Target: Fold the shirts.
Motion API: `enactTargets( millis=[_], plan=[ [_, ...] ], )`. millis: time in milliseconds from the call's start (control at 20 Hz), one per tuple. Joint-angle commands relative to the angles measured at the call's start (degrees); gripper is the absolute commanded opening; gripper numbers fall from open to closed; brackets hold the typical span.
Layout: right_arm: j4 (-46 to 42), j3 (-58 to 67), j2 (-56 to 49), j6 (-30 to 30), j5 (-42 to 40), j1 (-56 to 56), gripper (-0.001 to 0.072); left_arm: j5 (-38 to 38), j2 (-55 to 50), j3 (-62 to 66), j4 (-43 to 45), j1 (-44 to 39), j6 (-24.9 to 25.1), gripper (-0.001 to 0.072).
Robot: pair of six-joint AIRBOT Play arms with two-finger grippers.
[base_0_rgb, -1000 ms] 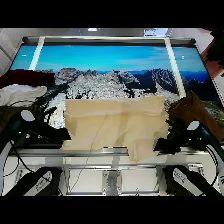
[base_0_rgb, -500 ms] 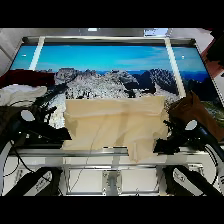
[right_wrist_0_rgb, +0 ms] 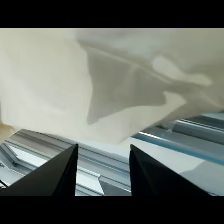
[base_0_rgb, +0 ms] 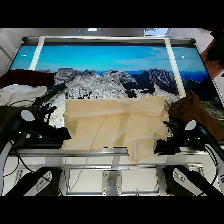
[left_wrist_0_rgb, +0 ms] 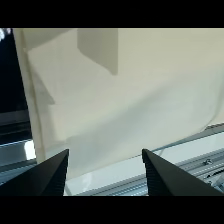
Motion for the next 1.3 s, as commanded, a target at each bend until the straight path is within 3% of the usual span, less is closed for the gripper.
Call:
enactTargets(
  millis=[0, 350, 400, 500, 700, 800, 1050, 1100, 1150, 1250],
  plan=[
    [0.1, 0.0, -1.8, 1.0, -1.0, 0.1, 0.0401, 0.2, 0.0, 0.0, 0.0, 0.0, 0.0, 0.0536],
    [0.8, 0.0, -2.9, 0.5, -1.1, 0.1, 0.0385, 0.7, 0.0, 0.0, 0.0, 0.0, 0.0, 0.0536],
    [1.2, 0.0, -2.9, 0.1, -1.1, 0.1, 0.0372, 1.0, 0.0, 0.0, 0.0, 0.0, 0.0, 0.0536],
    [1.8, 0.0, -2.9, -0.7, -0.9, 0.1, 0.0250, 1.6, 0.0, 0.0, 0.0, 0.0, 0.0, 0.0536],
    [1.9, 0.0, -2.9, -0.9, -0.9, 0.1, 0.0249, 1.9, 0.0, 0.0, 0.0, 0.0, 0.0, 0.0536],
    [2.4, 0.1, -2.9, -1.6, -0.8, 0.1, 0.0040, 1.9, 0.0, 0.0, 0.0, 0.0, 0.1, 0.0536],
    [10.6, 3.0, -2.8, -4.2, 1.1, 0.1, 0.0034, 3.1, 0.1, 0.0, -0.5, 0.0, 0.5, 0.0534],
    [10.8, 4.6, -2.7, -4.3, 3.0, 0.1, 0.0033, 4.3, 0.2, 0.3, -1.0, 0.0, 0.5, 0.0523],
    [10.6, 6.4, -2.7, -4.3, 5.2, 0.1, 0.0033, 5.5, 0.5, 1.3, -1.6, 0.1, 0.5, 0.0463],
    [10.3, 10.2, -2.7, -4.2, 8.5, 0.1, 0.0033, 5.1, 1.4, 4.4, -1.7, 0.1, 0.5, 0.0466]
  ],
)
